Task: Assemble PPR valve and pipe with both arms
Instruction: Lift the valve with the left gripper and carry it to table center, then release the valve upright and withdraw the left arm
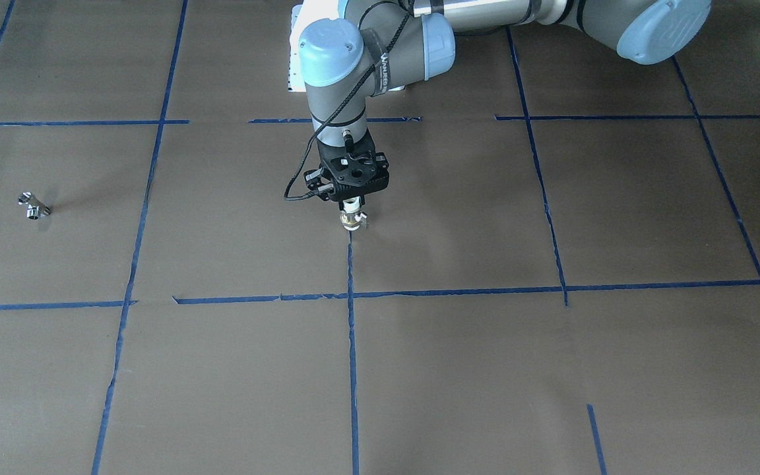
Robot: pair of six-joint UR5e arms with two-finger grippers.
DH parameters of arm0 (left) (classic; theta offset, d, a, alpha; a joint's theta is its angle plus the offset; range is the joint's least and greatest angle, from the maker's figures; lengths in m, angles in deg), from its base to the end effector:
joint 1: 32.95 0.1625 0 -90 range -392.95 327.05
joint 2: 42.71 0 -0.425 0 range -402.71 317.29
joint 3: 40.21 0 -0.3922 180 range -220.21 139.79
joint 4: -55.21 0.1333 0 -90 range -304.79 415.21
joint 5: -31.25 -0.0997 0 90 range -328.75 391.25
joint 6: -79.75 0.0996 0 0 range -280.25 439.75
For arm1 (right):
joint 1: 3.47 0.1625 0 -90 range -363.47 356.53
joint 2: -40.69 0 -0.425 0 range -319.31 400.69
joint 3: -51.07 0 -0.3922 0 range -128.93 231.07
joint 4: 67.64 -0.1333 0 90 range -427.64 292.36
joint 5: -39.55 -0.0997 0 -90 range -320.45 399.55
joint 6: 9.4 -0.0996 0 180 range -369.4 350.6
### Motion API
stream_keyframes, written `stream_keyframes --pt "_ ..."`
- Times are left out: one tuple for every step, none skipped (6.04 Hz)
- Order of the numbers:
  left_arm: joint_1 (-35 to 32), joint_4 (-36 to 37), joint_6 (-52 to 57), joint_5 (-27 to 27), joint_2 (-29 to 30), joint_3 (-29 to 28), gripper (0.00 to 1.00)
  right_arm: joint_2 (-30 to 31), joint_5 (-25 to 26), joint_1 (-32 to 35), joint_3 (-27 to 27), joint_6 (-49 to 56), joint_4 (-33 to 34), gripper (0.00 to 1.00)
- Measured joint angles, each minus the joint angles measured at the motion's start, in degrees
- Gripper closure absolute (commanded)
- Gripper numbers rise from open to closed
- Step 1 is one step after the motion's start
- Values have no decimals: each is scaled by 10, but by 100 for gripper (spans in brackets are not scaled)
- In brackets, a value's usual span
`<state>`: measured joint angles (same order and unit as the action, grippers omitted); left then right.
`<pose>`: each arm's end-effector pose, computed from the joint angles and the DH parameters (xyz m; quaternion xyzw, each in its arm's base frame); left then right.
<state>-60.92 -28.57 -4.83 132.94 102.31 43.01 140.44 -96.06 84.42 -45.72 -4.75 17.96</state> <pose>0.6083 -0.4511 0.1193 0.0114 0.3689 -0.1458 0.9179 0.0466 -0.4231 0.6688 0.0202 -0.3872 -0.0592 0.9199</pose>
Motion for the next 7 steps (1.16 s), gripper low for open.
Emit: stream_keyframes --pt "1 -6 0 0 0 -5 40 0 0 0 0 0 0 0" --pt "1 -9 -1 0 0 -6 0 0 0 0 0 0 0 0" --pt "1 -10 -1 0 -2 -6 0 0 0 0 0 0 0 0" --pt "1 -9 6 2 -3 -1 0 -1 0 0 0 0 0 0" --pt "-4 -4 30 10 -10 18 0 -2 0 -1 0 1 0 0" --pt "-26 14 79 44 -36 63 0 -5 0 -2 0 1 0 0" --pt "-63 47 152 93 -89 140 0 -7 -5 -4 -3 1 0 0"
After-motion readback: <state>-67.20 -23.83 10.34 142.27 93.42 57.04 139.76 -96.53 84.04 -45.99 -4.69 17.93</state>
